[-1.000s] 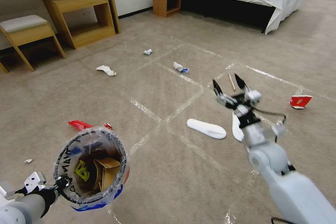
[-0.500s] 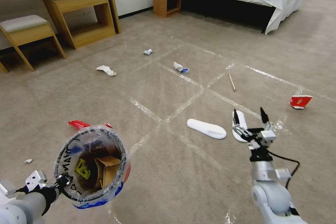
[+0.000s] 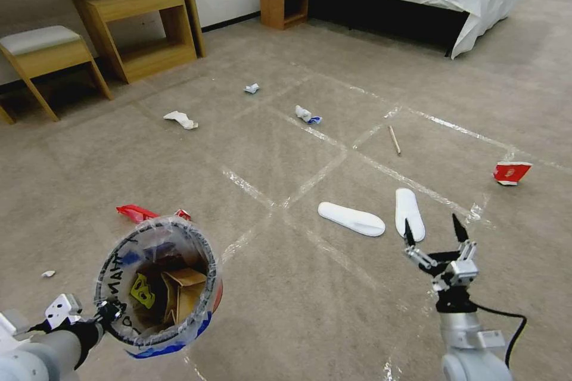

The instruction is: Pick up the trash bin and place the garbage on the floor into it.

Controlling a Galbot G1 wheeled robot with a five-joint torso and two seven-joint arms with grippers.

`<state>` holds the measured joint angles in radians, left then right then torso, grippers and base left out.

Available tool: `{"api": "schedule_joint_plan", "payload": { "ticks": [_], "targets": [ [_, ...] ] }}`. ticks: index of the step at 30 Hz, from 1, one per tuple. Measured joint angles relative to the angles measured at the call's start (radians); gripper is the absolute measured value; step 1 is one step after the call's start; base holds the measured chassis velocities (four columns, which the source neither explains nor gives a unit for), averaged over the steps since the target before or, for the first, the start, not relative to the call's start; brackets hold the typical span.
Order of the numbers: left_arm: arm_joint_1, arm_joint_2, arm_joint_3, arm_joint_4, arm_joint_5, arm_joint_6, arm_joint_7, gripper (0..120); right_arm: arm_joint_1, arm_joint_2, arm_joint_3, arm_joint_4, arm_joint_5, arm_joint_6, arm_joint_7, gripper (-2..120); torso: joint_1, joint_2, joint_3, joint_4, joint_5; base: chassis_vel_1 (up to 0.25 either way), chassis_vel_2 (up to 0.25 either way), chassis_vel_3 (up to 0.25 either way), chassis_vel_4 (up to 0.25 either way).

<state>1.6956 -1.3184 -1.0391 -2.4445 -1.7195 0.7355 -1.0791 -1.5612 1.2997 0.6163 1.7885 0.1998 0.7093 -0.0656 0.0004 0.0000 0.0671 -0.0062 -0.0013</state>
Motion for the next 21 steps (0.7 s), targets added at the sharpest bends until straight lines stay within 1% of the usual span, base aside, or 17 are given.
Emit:
{"api": "schedule_joint_plan", "payload": {
  "ticks": [5, 11, 17, 21],
  "targets": [
    [-0.001, 0.0, 0.003, 0.003, 0.0, 0.0, 0.0, 0, -0.01, 0.01, -0.009, -0.022, -0.021, 0.019, 0.004, 100, 0.0, 0.0, 0.0, 0.0, -0.0001, -0.021, 0.017, 0.017, -0.02],
    [-0.003, -0.001, 0.004, 0.004, 0.001, 0.0, 0.0, 0, -0.011, 0.016, -0.015, -0.038, -0.03, 0.033, 0.005, 100, 0.0, 0.0, 0.0, 0.0, -0.0001, -0.078, 0.067, 0.084, -0.085],
    [-0.002, -0.002, 0.002, 0.004, 0.001, 0.0, 0.0, 0, -0.011, 0.022, -0.023, -0.053, -0.039, 0.051, 0.008, 100, 0.0, 0.0, 0.0, 0.0, -0.0002, -0.106, 0.117, 0.119, -0.122],
    [-0.003, -0.004, 0.002, 0.003, 0.001, 0.0, 0.0, 0, -0.01, 0.028, -0.028, -0.059, -0.048, 0.06, 0.011, 100, 0.0, 0.0, 0.0, 0.0, -0.0003, -0.153, 0.17, 0.149, -0.16]
  ]
}}
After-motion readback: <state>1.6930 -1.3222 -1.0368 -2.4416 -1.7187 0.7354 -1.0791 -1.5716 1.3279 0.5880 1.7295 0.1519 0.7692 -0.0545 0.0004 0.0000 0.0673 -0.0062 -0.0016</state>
